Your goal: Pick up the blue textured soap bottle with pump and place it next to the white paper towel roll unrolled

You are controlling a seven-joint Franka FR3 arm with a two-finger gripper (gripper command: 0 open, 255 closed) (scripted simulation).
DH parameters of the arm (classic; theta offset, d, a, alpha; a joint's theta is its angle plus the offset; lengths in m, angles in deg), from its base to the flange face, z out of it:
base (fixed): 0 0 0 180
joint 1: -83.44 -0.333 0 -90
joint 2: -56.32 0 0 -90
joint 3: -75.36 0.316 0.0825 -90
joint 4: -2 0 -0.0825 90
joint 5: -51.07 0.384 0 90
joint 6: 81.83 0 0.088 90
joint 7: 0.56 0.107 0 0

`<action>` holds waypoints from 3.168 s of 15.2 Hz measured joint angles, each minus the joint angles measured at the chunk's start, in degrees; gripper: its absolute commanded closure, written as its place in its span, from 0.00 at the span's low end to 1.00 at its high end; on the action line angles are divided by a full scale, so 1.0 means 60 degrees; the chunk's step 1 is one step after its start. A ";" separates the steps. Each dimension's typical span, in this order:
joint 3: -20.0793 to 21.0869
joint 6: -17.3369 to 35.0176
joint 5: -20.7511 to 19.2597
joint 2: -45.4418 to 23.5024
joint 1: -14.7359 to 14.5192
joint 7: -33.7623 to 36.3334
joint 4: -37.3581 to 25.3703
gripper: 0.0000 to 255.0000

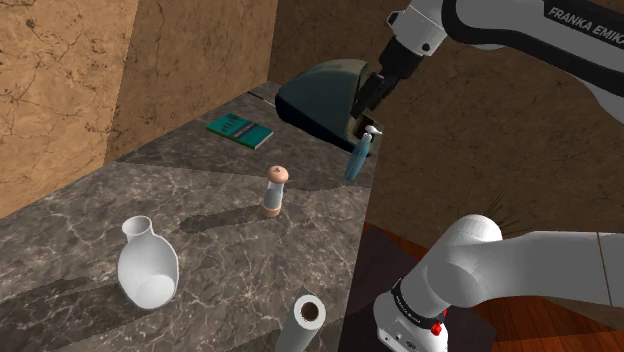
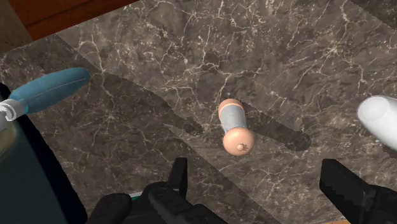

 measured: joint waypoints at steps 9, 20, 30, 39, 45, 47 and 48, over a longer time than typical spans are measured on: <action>-0.1518 0.0966 -0.0433 -0.0458 0.0330 -0.1571 0.0495 0.00; -0.4031 0.2615 -0.0468 -0.2464 0.0483 -0.4220 0.0195 0.00; -0.6581 0.3498 0.1291 -0.5667 0.0044 -0.7396 -0.1419 0.00; -0.7385 0.3647 0.3497 -0.8152 0.0232 -0.9570 -0.2528 0.00; -0.7314 0.3984 0.3783 -0.8398 0.0219 -0.9750 -0.2335 0.00; -0.7313 0.3992 0.3787 -0.8400 0.0219 -0.9753 -0.2330 0.00; -0.7313 0.3992 0.3787 -0.8400 0.0219 -0.9753 -0.2330 0.00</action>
